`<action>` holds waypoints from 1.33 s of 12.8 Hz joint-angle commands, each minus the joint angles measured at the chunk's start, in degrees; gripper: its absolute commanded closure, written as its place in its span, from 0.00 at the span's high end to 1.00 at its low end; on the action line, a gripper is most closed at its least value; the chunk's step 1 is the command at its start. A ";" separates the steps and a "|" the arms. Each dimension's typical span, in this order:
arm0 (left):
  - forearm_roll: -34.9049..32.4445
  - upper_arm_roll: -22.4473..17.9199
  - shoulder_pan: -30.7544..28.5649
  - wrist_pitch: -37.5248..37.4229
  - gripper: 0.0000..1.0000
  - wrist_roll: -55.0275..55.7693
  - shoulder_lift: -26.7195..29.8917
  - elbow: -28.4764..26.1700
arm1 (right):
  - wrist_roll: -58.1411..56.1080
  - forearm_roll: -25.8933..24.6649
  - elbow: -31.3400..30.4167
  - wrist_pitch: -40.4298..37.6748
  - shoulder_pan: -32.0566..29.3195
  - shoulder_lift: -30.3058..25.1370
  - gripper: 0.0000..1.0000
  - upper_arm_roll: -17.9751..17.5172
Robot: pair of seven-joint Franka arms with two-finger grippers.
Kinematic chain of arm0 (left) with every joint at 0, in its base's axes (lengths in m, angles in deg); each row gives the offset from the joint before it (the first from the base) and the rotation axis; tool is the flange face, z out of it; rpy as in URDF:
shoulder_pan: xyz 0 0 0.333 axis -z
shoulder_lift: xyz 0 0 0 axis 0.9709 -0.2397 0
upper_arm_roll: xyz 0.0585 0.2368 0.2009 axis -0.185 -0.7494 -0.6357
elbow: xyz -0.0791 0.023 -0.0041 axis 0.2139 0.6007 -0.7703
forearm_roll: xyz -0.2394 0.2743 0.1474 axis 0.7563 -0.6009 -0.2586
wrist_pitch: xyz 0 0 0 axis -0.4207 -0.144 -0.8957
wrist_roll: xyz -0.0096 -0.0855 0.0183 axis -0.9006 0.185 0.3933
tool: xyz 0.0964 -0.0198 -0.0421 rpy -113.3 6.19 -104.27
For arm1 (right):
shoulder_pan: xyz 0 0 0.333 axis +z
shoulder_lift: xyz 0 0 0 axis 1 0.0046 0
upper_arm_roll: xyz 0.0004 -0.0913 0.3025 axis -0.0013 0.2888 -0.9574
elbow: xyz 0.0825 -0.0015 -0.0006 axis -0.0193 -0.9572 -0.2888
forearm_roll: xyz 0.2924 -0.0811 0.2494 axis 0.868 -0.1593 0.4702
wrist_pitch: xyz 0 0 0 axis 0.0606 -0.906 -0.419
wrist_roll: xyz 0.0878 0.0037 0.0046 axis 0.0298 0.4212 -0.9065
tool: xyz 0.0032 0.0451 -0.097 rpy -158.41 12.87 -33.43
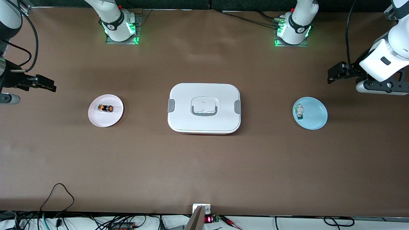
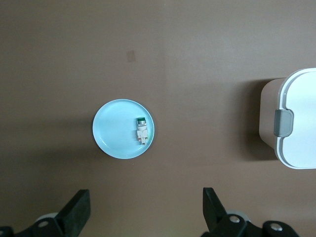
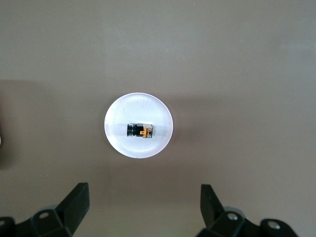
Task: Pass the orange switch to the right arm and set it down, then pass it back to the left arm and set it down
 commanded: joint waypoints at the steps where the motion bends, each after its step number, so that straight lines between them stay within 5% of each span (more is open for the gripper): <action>1: 0.20 0.20 -0.32 -1.39 1.00 -0.31 -0.54 1.62 | -0.43 0.62 0.70 -2.20 0.68 1.51 1.00 -0.12; 11: 0.20 0.20 -0.32 -1.39 1.00 -0.31 -0.54 1.62 | 0.71 4.14 0.79 -0.10 2.35 5.55 1.00 -0.12; 17: 0.20 0.20 -0.32 -1.39 1.00 -0.31 -0.54 1.62 | 0.45 5.80 -3.93 9.46 2.62 8.55 1.00 -0.12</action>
